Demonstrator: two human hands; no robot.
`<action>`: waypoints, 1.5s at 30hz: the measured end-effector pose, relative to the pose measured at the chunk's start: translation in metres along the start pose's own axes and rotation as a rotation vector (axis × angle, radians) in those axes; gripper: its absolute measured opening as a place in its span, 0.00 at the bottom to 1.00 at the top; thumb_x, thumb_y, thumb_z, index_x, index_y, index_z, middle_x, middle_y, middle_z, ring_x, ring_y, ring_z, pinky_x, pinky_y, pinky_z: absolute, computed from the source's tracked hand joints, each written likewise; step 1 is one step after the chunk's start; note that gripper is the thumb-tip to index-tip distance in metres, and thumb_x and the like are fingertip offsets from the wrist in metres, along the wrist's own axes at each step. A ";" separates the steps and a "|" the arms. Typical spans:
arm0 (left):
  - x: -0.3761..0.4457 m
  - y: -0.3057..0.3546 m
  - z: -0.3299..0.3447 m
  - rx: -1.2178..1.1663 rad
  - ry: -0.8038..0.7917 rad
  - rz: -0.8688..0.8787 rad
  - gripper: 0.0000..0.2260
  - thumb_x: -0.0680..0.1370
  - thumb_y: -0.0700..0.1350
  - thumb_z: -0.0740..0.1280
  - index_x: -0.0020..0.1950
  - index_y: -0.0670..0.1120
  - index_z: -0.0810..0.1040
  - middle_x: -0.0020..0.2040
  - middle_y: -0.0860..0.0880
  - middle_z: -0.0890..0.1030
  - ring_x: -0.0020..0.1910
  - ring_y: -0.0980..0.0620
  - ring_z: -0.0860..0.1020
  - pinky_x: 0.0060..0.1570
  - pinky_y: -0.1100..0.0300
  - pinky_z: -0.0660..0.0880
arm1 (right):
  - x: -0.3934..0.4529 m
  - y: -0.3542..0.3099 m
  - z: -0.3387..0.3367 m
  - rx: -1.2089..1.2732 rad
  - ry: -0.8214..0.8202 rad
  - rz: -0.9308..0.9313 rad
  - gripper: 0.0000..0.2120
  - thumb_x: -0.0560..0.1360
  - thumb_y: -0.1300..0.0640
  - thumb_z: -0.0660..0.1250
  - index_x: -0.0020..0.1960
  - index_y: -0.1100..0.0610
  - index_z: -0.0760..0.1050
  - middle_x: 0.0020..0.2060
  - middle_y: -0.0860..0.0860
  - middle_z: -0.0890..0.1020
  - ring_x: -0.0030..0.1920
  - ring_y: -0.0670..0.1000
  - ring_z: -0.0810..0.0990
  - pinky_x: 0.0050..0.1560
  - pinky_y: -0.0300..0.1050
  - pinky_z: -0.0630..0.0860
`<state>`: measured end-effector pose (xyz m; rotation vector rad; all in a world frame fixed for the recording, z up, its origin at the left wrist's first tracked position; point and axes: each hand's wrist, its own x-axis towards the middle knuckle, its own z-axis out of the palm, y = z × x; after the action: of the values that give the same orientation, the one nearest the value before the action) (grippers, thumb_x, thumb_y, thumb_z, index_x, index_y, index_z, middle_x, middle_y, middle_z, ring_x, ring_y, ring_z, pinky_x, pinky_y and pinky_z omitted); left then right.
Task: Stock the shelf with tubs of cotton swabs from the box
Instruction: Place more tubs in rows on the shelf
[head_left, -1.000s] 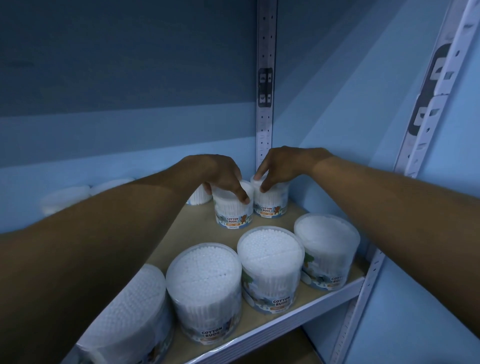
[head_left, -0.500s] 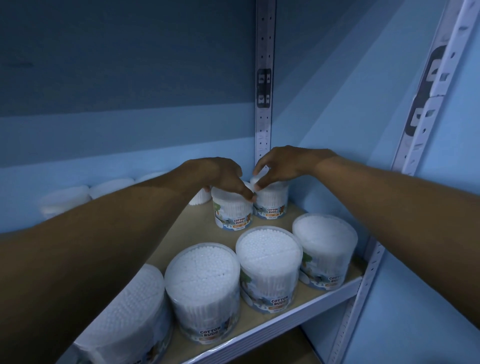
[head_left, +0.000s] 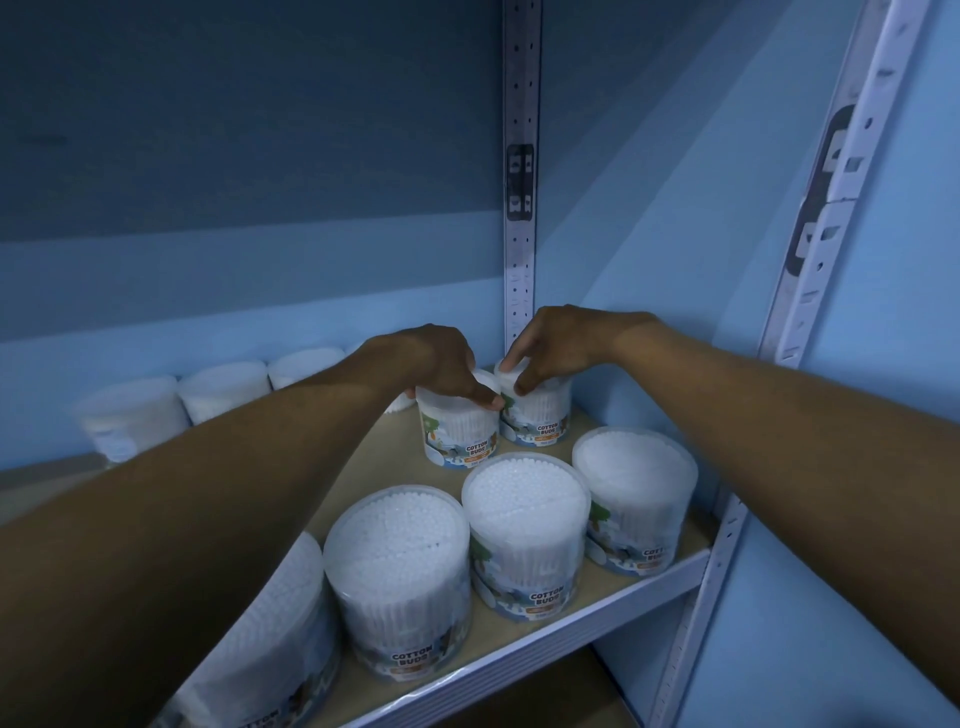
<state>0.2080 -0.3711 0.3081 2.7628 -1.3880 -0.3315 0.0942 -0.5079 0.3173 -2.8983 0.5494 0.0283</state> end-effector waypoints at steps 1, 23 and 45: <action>-0.001 0.001 0.000 -0.002 -0.003 -0.003 0.39 0.67 0.69 0.71 0.71 0.48 0.73 0.68 0.49 0.74 0.59 0.45 0.77 0.50 0.53 0.82 | -0.003 -0.001 -0.001 0.002 -0.003 0.003 0.19 0.71 0.46 0.76 0.62 0.43 0.82 0.62 0.43 0.80 0.61 0.49 0.77 0.61 0.43 0.76; -0.042 0.019 0.003 0.045 -0.027 0.002 0.35 0.67 0.69 0.71 0.69 0.52 0.75 0.63 0.52 0.77 0.40 0.49 0.81 0.47 0.57 0.81 | -0.057 -0.013 -0.002 -0.007 -0.026 0.078 0.20 0.70 0.44 0.76 0.62 0.41 0.81 0.62 0.42 0.78 0.62 0.47 0.77 0.62 0.41 0.74; -0.077 0.036 0.002 0.075 -0.045 -0.004 0.35 0.71 0.68 0.66 0.74 0.52 0.70 0.67 0.51 0.75 0.48 0.47 0.81 0.53 0.56 0.80 | -0.083 -0.018 -0.003 -0.051 -0.057 0.078 0.20 0.70 0.42 0.75 0.62 0.39 0.81 0.64 0.42 0.78 0.59 0.47 0.75 0.64 0.43 0.74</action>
<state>0.1343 -0.3311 0.3238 2.8355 -1.4338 -0.3508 0.0228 -0.4623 0.3282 -2.9132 0.6600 0.1380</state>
